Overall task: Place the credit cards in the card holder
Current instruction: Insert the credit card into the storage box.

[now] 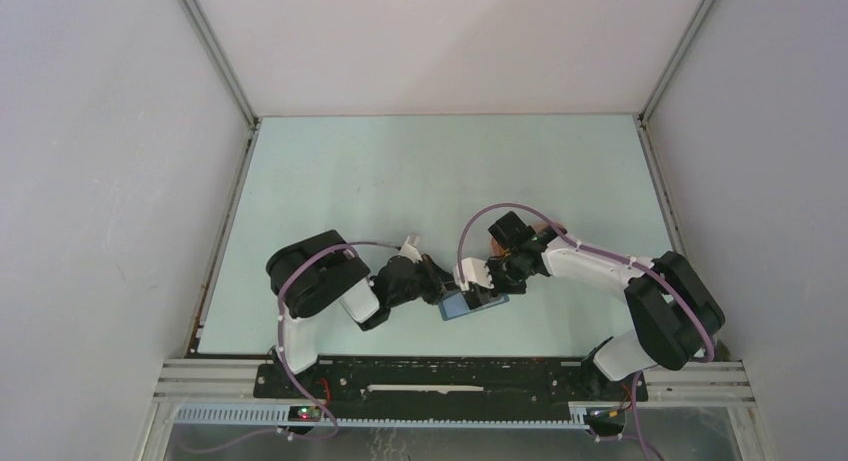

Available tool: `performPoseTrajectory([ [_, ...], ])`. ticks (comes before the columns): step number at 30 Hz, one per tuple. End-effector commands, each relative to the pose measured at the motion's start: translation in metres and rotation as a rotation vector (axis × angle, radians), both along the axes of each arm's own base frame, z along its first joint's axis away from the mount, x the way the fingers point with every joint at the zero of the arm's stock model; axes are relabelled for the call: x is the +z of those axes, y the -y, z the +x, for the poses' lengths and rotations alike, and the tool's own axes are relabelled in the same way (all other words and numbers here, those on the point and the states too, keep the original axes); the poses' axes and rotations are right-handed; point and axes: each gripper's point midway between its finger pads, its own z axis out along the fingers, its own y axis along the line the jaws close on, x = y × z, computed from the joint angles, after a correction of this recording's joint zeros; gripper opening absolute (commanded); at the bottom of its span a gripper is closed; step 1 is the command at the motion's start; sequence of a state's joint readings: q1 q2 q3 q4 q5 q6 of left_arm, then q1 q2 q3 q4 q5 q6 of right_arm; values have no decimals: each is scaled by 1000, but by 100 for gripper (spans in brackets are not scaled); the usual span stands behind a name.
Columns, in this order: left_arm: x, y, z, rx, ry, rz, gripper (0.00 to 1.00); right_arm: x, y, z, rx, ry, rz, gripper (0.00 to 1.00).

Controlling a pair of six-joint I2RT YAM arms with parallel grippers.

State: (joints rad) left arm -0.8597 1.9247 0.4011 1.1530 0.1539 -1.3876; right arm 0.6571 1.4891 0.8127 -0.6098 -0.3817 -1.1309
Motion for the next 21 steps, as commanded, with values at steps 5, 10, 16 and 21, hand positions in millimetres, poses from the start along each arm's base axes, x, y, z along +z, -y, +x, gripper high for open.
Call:
performPoseTrajectory([
  [5,-23,-1,-7,-54,-33,78,8,9,-9,3,-6,5,27,18],
  [10,-23,-2,-6,-54,-36,77,14,32,-24,-3,11,8,137,18],
  [16,-24,-3,-6,-56,-38,79,20,56,-50,-24,120,3,274,18],
  [21,-25,-3,-5,-56,-40,81,22,53,-76,-42,233,38,275,16],
])
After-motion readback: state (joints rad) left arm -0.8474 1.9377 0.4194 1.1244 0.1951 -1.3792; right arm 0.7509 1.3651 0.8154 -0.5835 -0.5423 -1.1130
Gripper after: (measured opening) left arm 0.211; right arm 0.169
